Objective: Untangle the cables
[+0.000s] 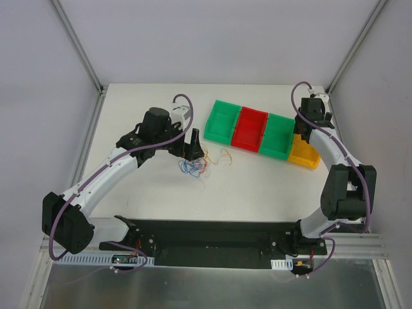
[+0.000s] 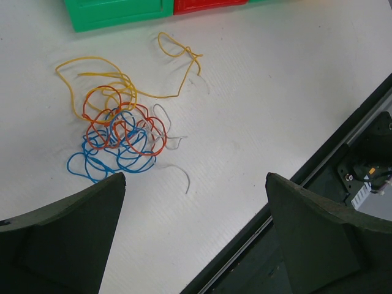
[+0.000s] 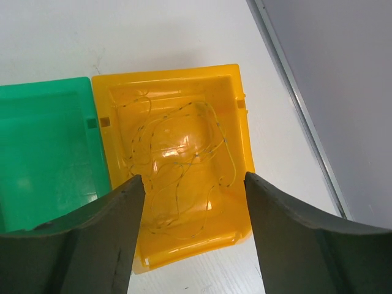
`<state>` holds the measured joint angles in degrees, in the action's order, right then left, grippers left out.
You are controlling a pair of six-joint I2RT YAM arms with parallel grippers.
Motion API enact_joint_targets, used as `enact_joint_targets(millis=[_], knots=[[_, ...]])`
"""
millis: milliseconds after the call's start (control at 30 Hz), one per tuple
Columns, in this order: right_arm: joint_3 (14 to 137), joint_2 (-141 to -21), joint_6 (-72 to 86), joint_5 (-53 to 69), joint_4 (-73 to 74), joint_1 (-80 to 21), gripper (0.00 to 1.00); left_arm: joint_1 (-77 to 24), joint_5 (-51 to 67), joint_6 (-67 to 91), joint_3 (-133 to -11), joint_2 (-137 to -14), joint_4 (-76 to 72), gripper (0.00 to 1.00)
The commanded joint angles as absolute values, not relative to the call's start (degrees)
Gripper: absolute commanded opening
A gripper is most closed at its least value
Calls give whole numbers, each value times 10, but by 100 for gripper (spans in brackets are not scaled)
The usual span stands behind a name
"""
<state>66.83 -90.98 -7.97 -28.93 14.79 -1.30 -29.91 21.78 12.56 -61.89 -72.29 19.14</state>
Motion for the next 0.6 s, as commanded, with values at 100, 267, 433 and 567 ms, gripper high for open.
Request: enact_joint_targets(millis=[100, 267, 433, 567], knots=[[658, -861, -78, -274, 133, -10, 71, -297, 216, 116, -618, -726, 180, 97], [658, -855, -74, -252, 134, -11, 71, -297, 203, 113, -616, -726, 180, 97], [634, -826, -48, -93, 64, -42, 71, -296, 151, 124, -617, -731, 187, 96], [576, -813, -10, 129, -75, -102, 68, -284, 167, 144, -623, -775, 200, 83]])
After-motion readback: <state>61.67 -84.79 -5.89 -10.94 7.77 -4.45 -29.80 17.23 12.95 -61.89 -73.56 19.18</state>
